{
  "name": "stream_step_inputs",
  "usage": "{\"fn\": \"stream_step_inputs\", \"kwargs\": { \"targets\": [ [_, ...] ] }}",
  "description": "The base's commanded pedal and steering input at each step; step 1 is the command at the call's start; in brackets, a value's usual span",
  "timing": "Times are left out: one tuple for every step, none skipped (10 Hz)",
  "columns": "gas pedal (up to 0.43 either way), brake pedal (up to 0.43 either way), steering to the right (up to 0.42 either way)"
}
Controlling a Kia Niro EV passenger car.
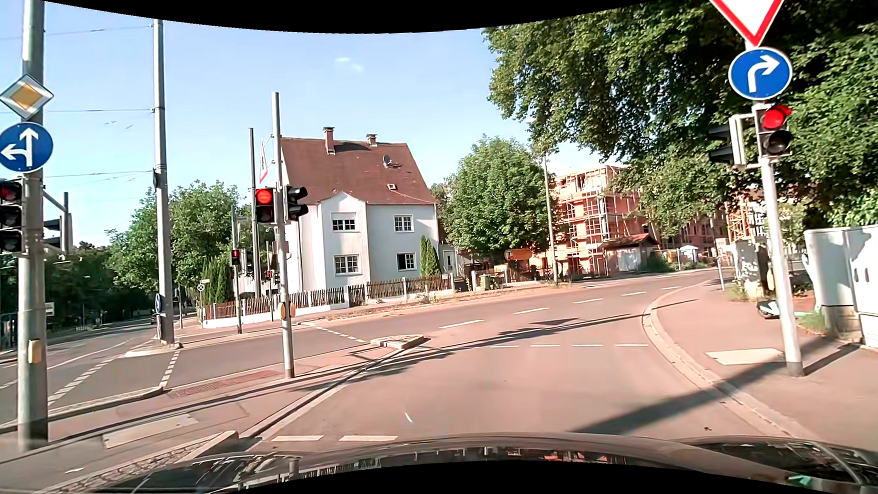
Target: Follow the waypoints while adhering to traffic rules and regulations
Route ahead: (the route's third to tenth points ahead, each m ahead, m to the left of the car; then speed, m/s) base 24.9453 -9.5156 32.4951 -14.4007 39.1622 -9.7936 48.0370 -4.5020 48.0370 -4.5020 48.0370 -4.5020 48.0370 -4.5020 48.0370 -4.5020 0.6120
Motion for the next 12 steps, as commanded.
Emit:
{"fn": "stream_step_inputs", "kwargs": {
  "targets": [
    [0.000,0.165,0.069],
    [0.000,0.152,0.069],
    [0.000,0.134,0.067],
    [0.000,0.134,0.065],
    [0.000,0.134,0.065],
    [0.000,0.134,0.065],
    [0.000,0.134,0.065],
    [0.000,0.134,0.065],
    [0.000,0.134,0.065],
    [0.000,0.140,0.065],
    [0.000,0.146,0.065],
    [0.000,0.146,0.065]
  ]
}}
